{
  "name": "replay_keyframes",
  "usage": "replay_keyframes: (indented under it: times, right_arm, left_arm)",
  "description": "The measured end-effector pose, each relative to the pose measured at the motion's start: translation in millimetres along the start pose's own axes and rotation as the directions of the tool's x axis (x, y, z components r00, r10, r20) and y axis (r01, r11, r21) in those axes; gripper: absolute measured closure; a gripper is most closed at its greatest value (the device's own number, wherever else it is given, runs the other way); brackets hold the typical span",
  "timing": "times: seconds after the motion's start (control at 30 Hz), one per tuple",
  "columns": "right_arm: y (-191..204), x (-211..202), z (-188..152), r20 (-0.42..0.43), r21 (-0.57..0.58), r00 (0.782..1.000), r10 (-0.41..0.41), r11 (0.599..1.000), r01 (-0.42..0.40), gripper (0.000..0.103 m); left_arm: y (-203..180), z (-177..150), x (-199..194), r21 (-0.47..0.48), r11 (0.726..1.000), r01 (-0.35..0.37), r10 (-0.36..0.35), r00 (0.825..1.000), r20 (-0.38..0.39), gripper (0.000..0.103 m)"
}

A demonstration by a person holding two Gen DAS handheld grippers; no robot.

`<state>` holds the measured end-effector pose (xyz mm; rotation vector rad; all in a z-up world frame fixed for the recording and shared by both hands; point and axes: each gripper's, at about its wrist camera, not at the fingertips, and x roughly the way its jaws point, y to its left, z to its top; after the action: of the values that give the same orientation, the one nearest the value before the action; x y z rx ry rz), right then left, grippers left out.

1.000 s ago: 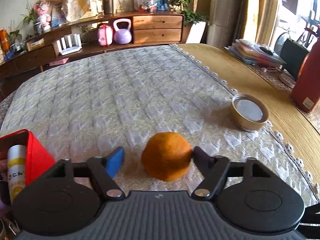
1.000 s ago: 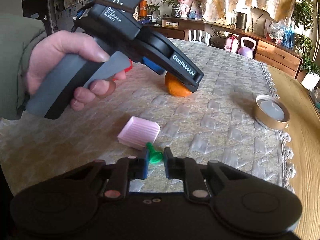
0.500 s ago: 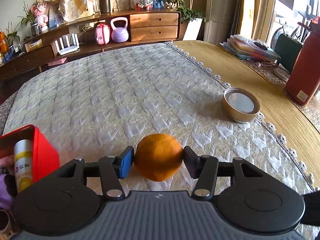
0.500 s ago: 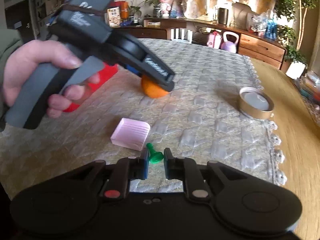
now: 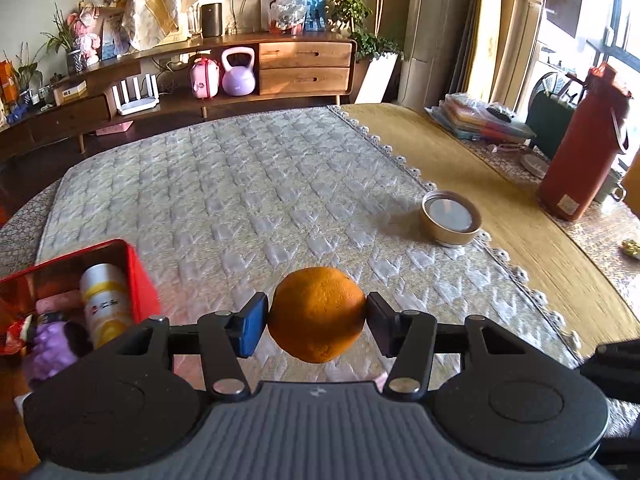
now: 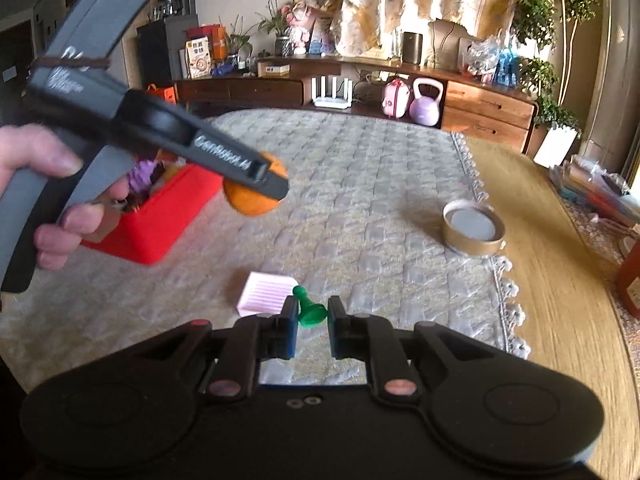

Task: Organize rigid objects
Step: 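Carry the orange and green pushpin over the red tin with both tools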

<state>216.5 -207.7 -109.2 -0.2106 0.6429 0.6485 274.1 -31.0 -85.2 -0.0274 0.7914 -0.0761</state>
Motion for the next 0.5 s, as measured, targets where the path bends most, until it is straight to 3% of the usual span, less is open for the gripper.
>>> replay_keyframes:
  times: [0.5]
  right_arm:
    - [43.4,-28.2,32.7,0.065,0.009,0.997,0.029,1.0,-0.029,0.089]
  left_arm:
    - [43.7,-24.4,-76.8,-0.022,0.999,0.024,-0.023,0.999,0.024,0.05]
